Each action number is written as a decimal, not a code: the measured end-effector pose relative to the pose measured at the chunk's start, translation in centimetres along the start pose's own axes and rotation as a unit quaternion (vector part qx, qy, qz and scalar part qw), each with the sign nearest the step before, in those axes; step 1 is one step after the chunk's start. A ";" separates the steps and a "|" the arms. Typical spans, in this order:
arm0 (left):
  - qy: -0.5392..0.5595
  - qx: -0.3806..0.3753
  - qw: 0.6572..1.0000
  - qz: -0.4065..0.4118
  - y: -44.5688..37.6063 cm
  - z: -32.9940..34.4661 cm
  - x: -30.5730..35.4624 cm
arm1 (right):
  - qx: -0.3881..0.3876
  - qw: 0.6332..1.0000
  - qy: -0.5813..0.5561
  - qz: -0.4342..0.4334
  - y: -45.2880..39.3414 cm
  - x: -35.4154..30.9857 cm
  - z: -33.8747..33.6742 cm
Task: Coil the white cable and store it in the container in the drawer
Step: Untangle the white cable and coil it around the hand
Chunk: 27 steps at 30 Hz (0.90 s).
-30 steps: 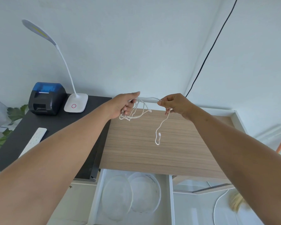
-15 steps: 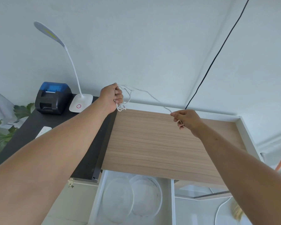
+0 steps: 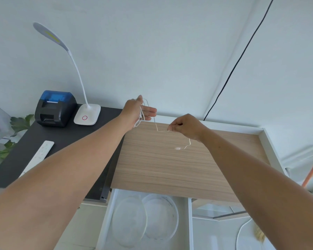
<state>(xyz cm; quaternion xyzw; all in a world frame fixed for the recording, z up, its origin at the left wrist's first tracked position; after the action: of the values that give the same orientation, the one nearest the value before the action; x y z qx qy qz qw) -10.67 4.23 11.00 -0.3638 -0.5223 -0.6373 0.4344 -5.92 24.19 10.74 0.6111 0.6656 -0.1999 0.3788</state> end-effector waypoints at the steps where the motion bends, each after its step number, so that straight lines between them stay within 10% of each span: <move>1: -0.012 -0.009 1.000 0.002 0.0 0.2 -0.2 | -0.019 0.999 -0.029 0.001 -0.1 -0.4 0.3; 16: -0.224 -0.078 0.971 0.020 2.3 1.6 -2.4 | 0.024 0.950 -0.312 0.019 -0.3 -0.8 -0.2; 22: -0.179 -0.137 0.974 -0.036 2.6 2.1 -2.5 | 0.023 0.955 -0.292 0.042 -0.3 0.0 -0.7; 27: -0.188 -0.147 0.969 -0.067 2.6 1.3 -1.5 | -0.038 0.997 -0.056 0.030 0.1 0.4 -1.4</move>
<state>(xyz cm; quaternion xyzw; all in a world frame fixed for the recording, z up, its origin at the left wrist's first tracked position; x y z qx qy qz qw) -7.69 5.60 10.74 -0.5010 -0.5188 -0.6548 0.2260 -6.19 25.49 11.36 0.6037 0.6320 -0.1967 0.4443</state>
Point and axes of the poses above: each hand's wrist, its own y-axis away from the middle knuckle, its own z-axis out of the palm, x = y × z, the point moved 6 cm from there along -y, towards the middle knuckle, and after that the axes turned 2 degrees about x, right-handed, at the moved point
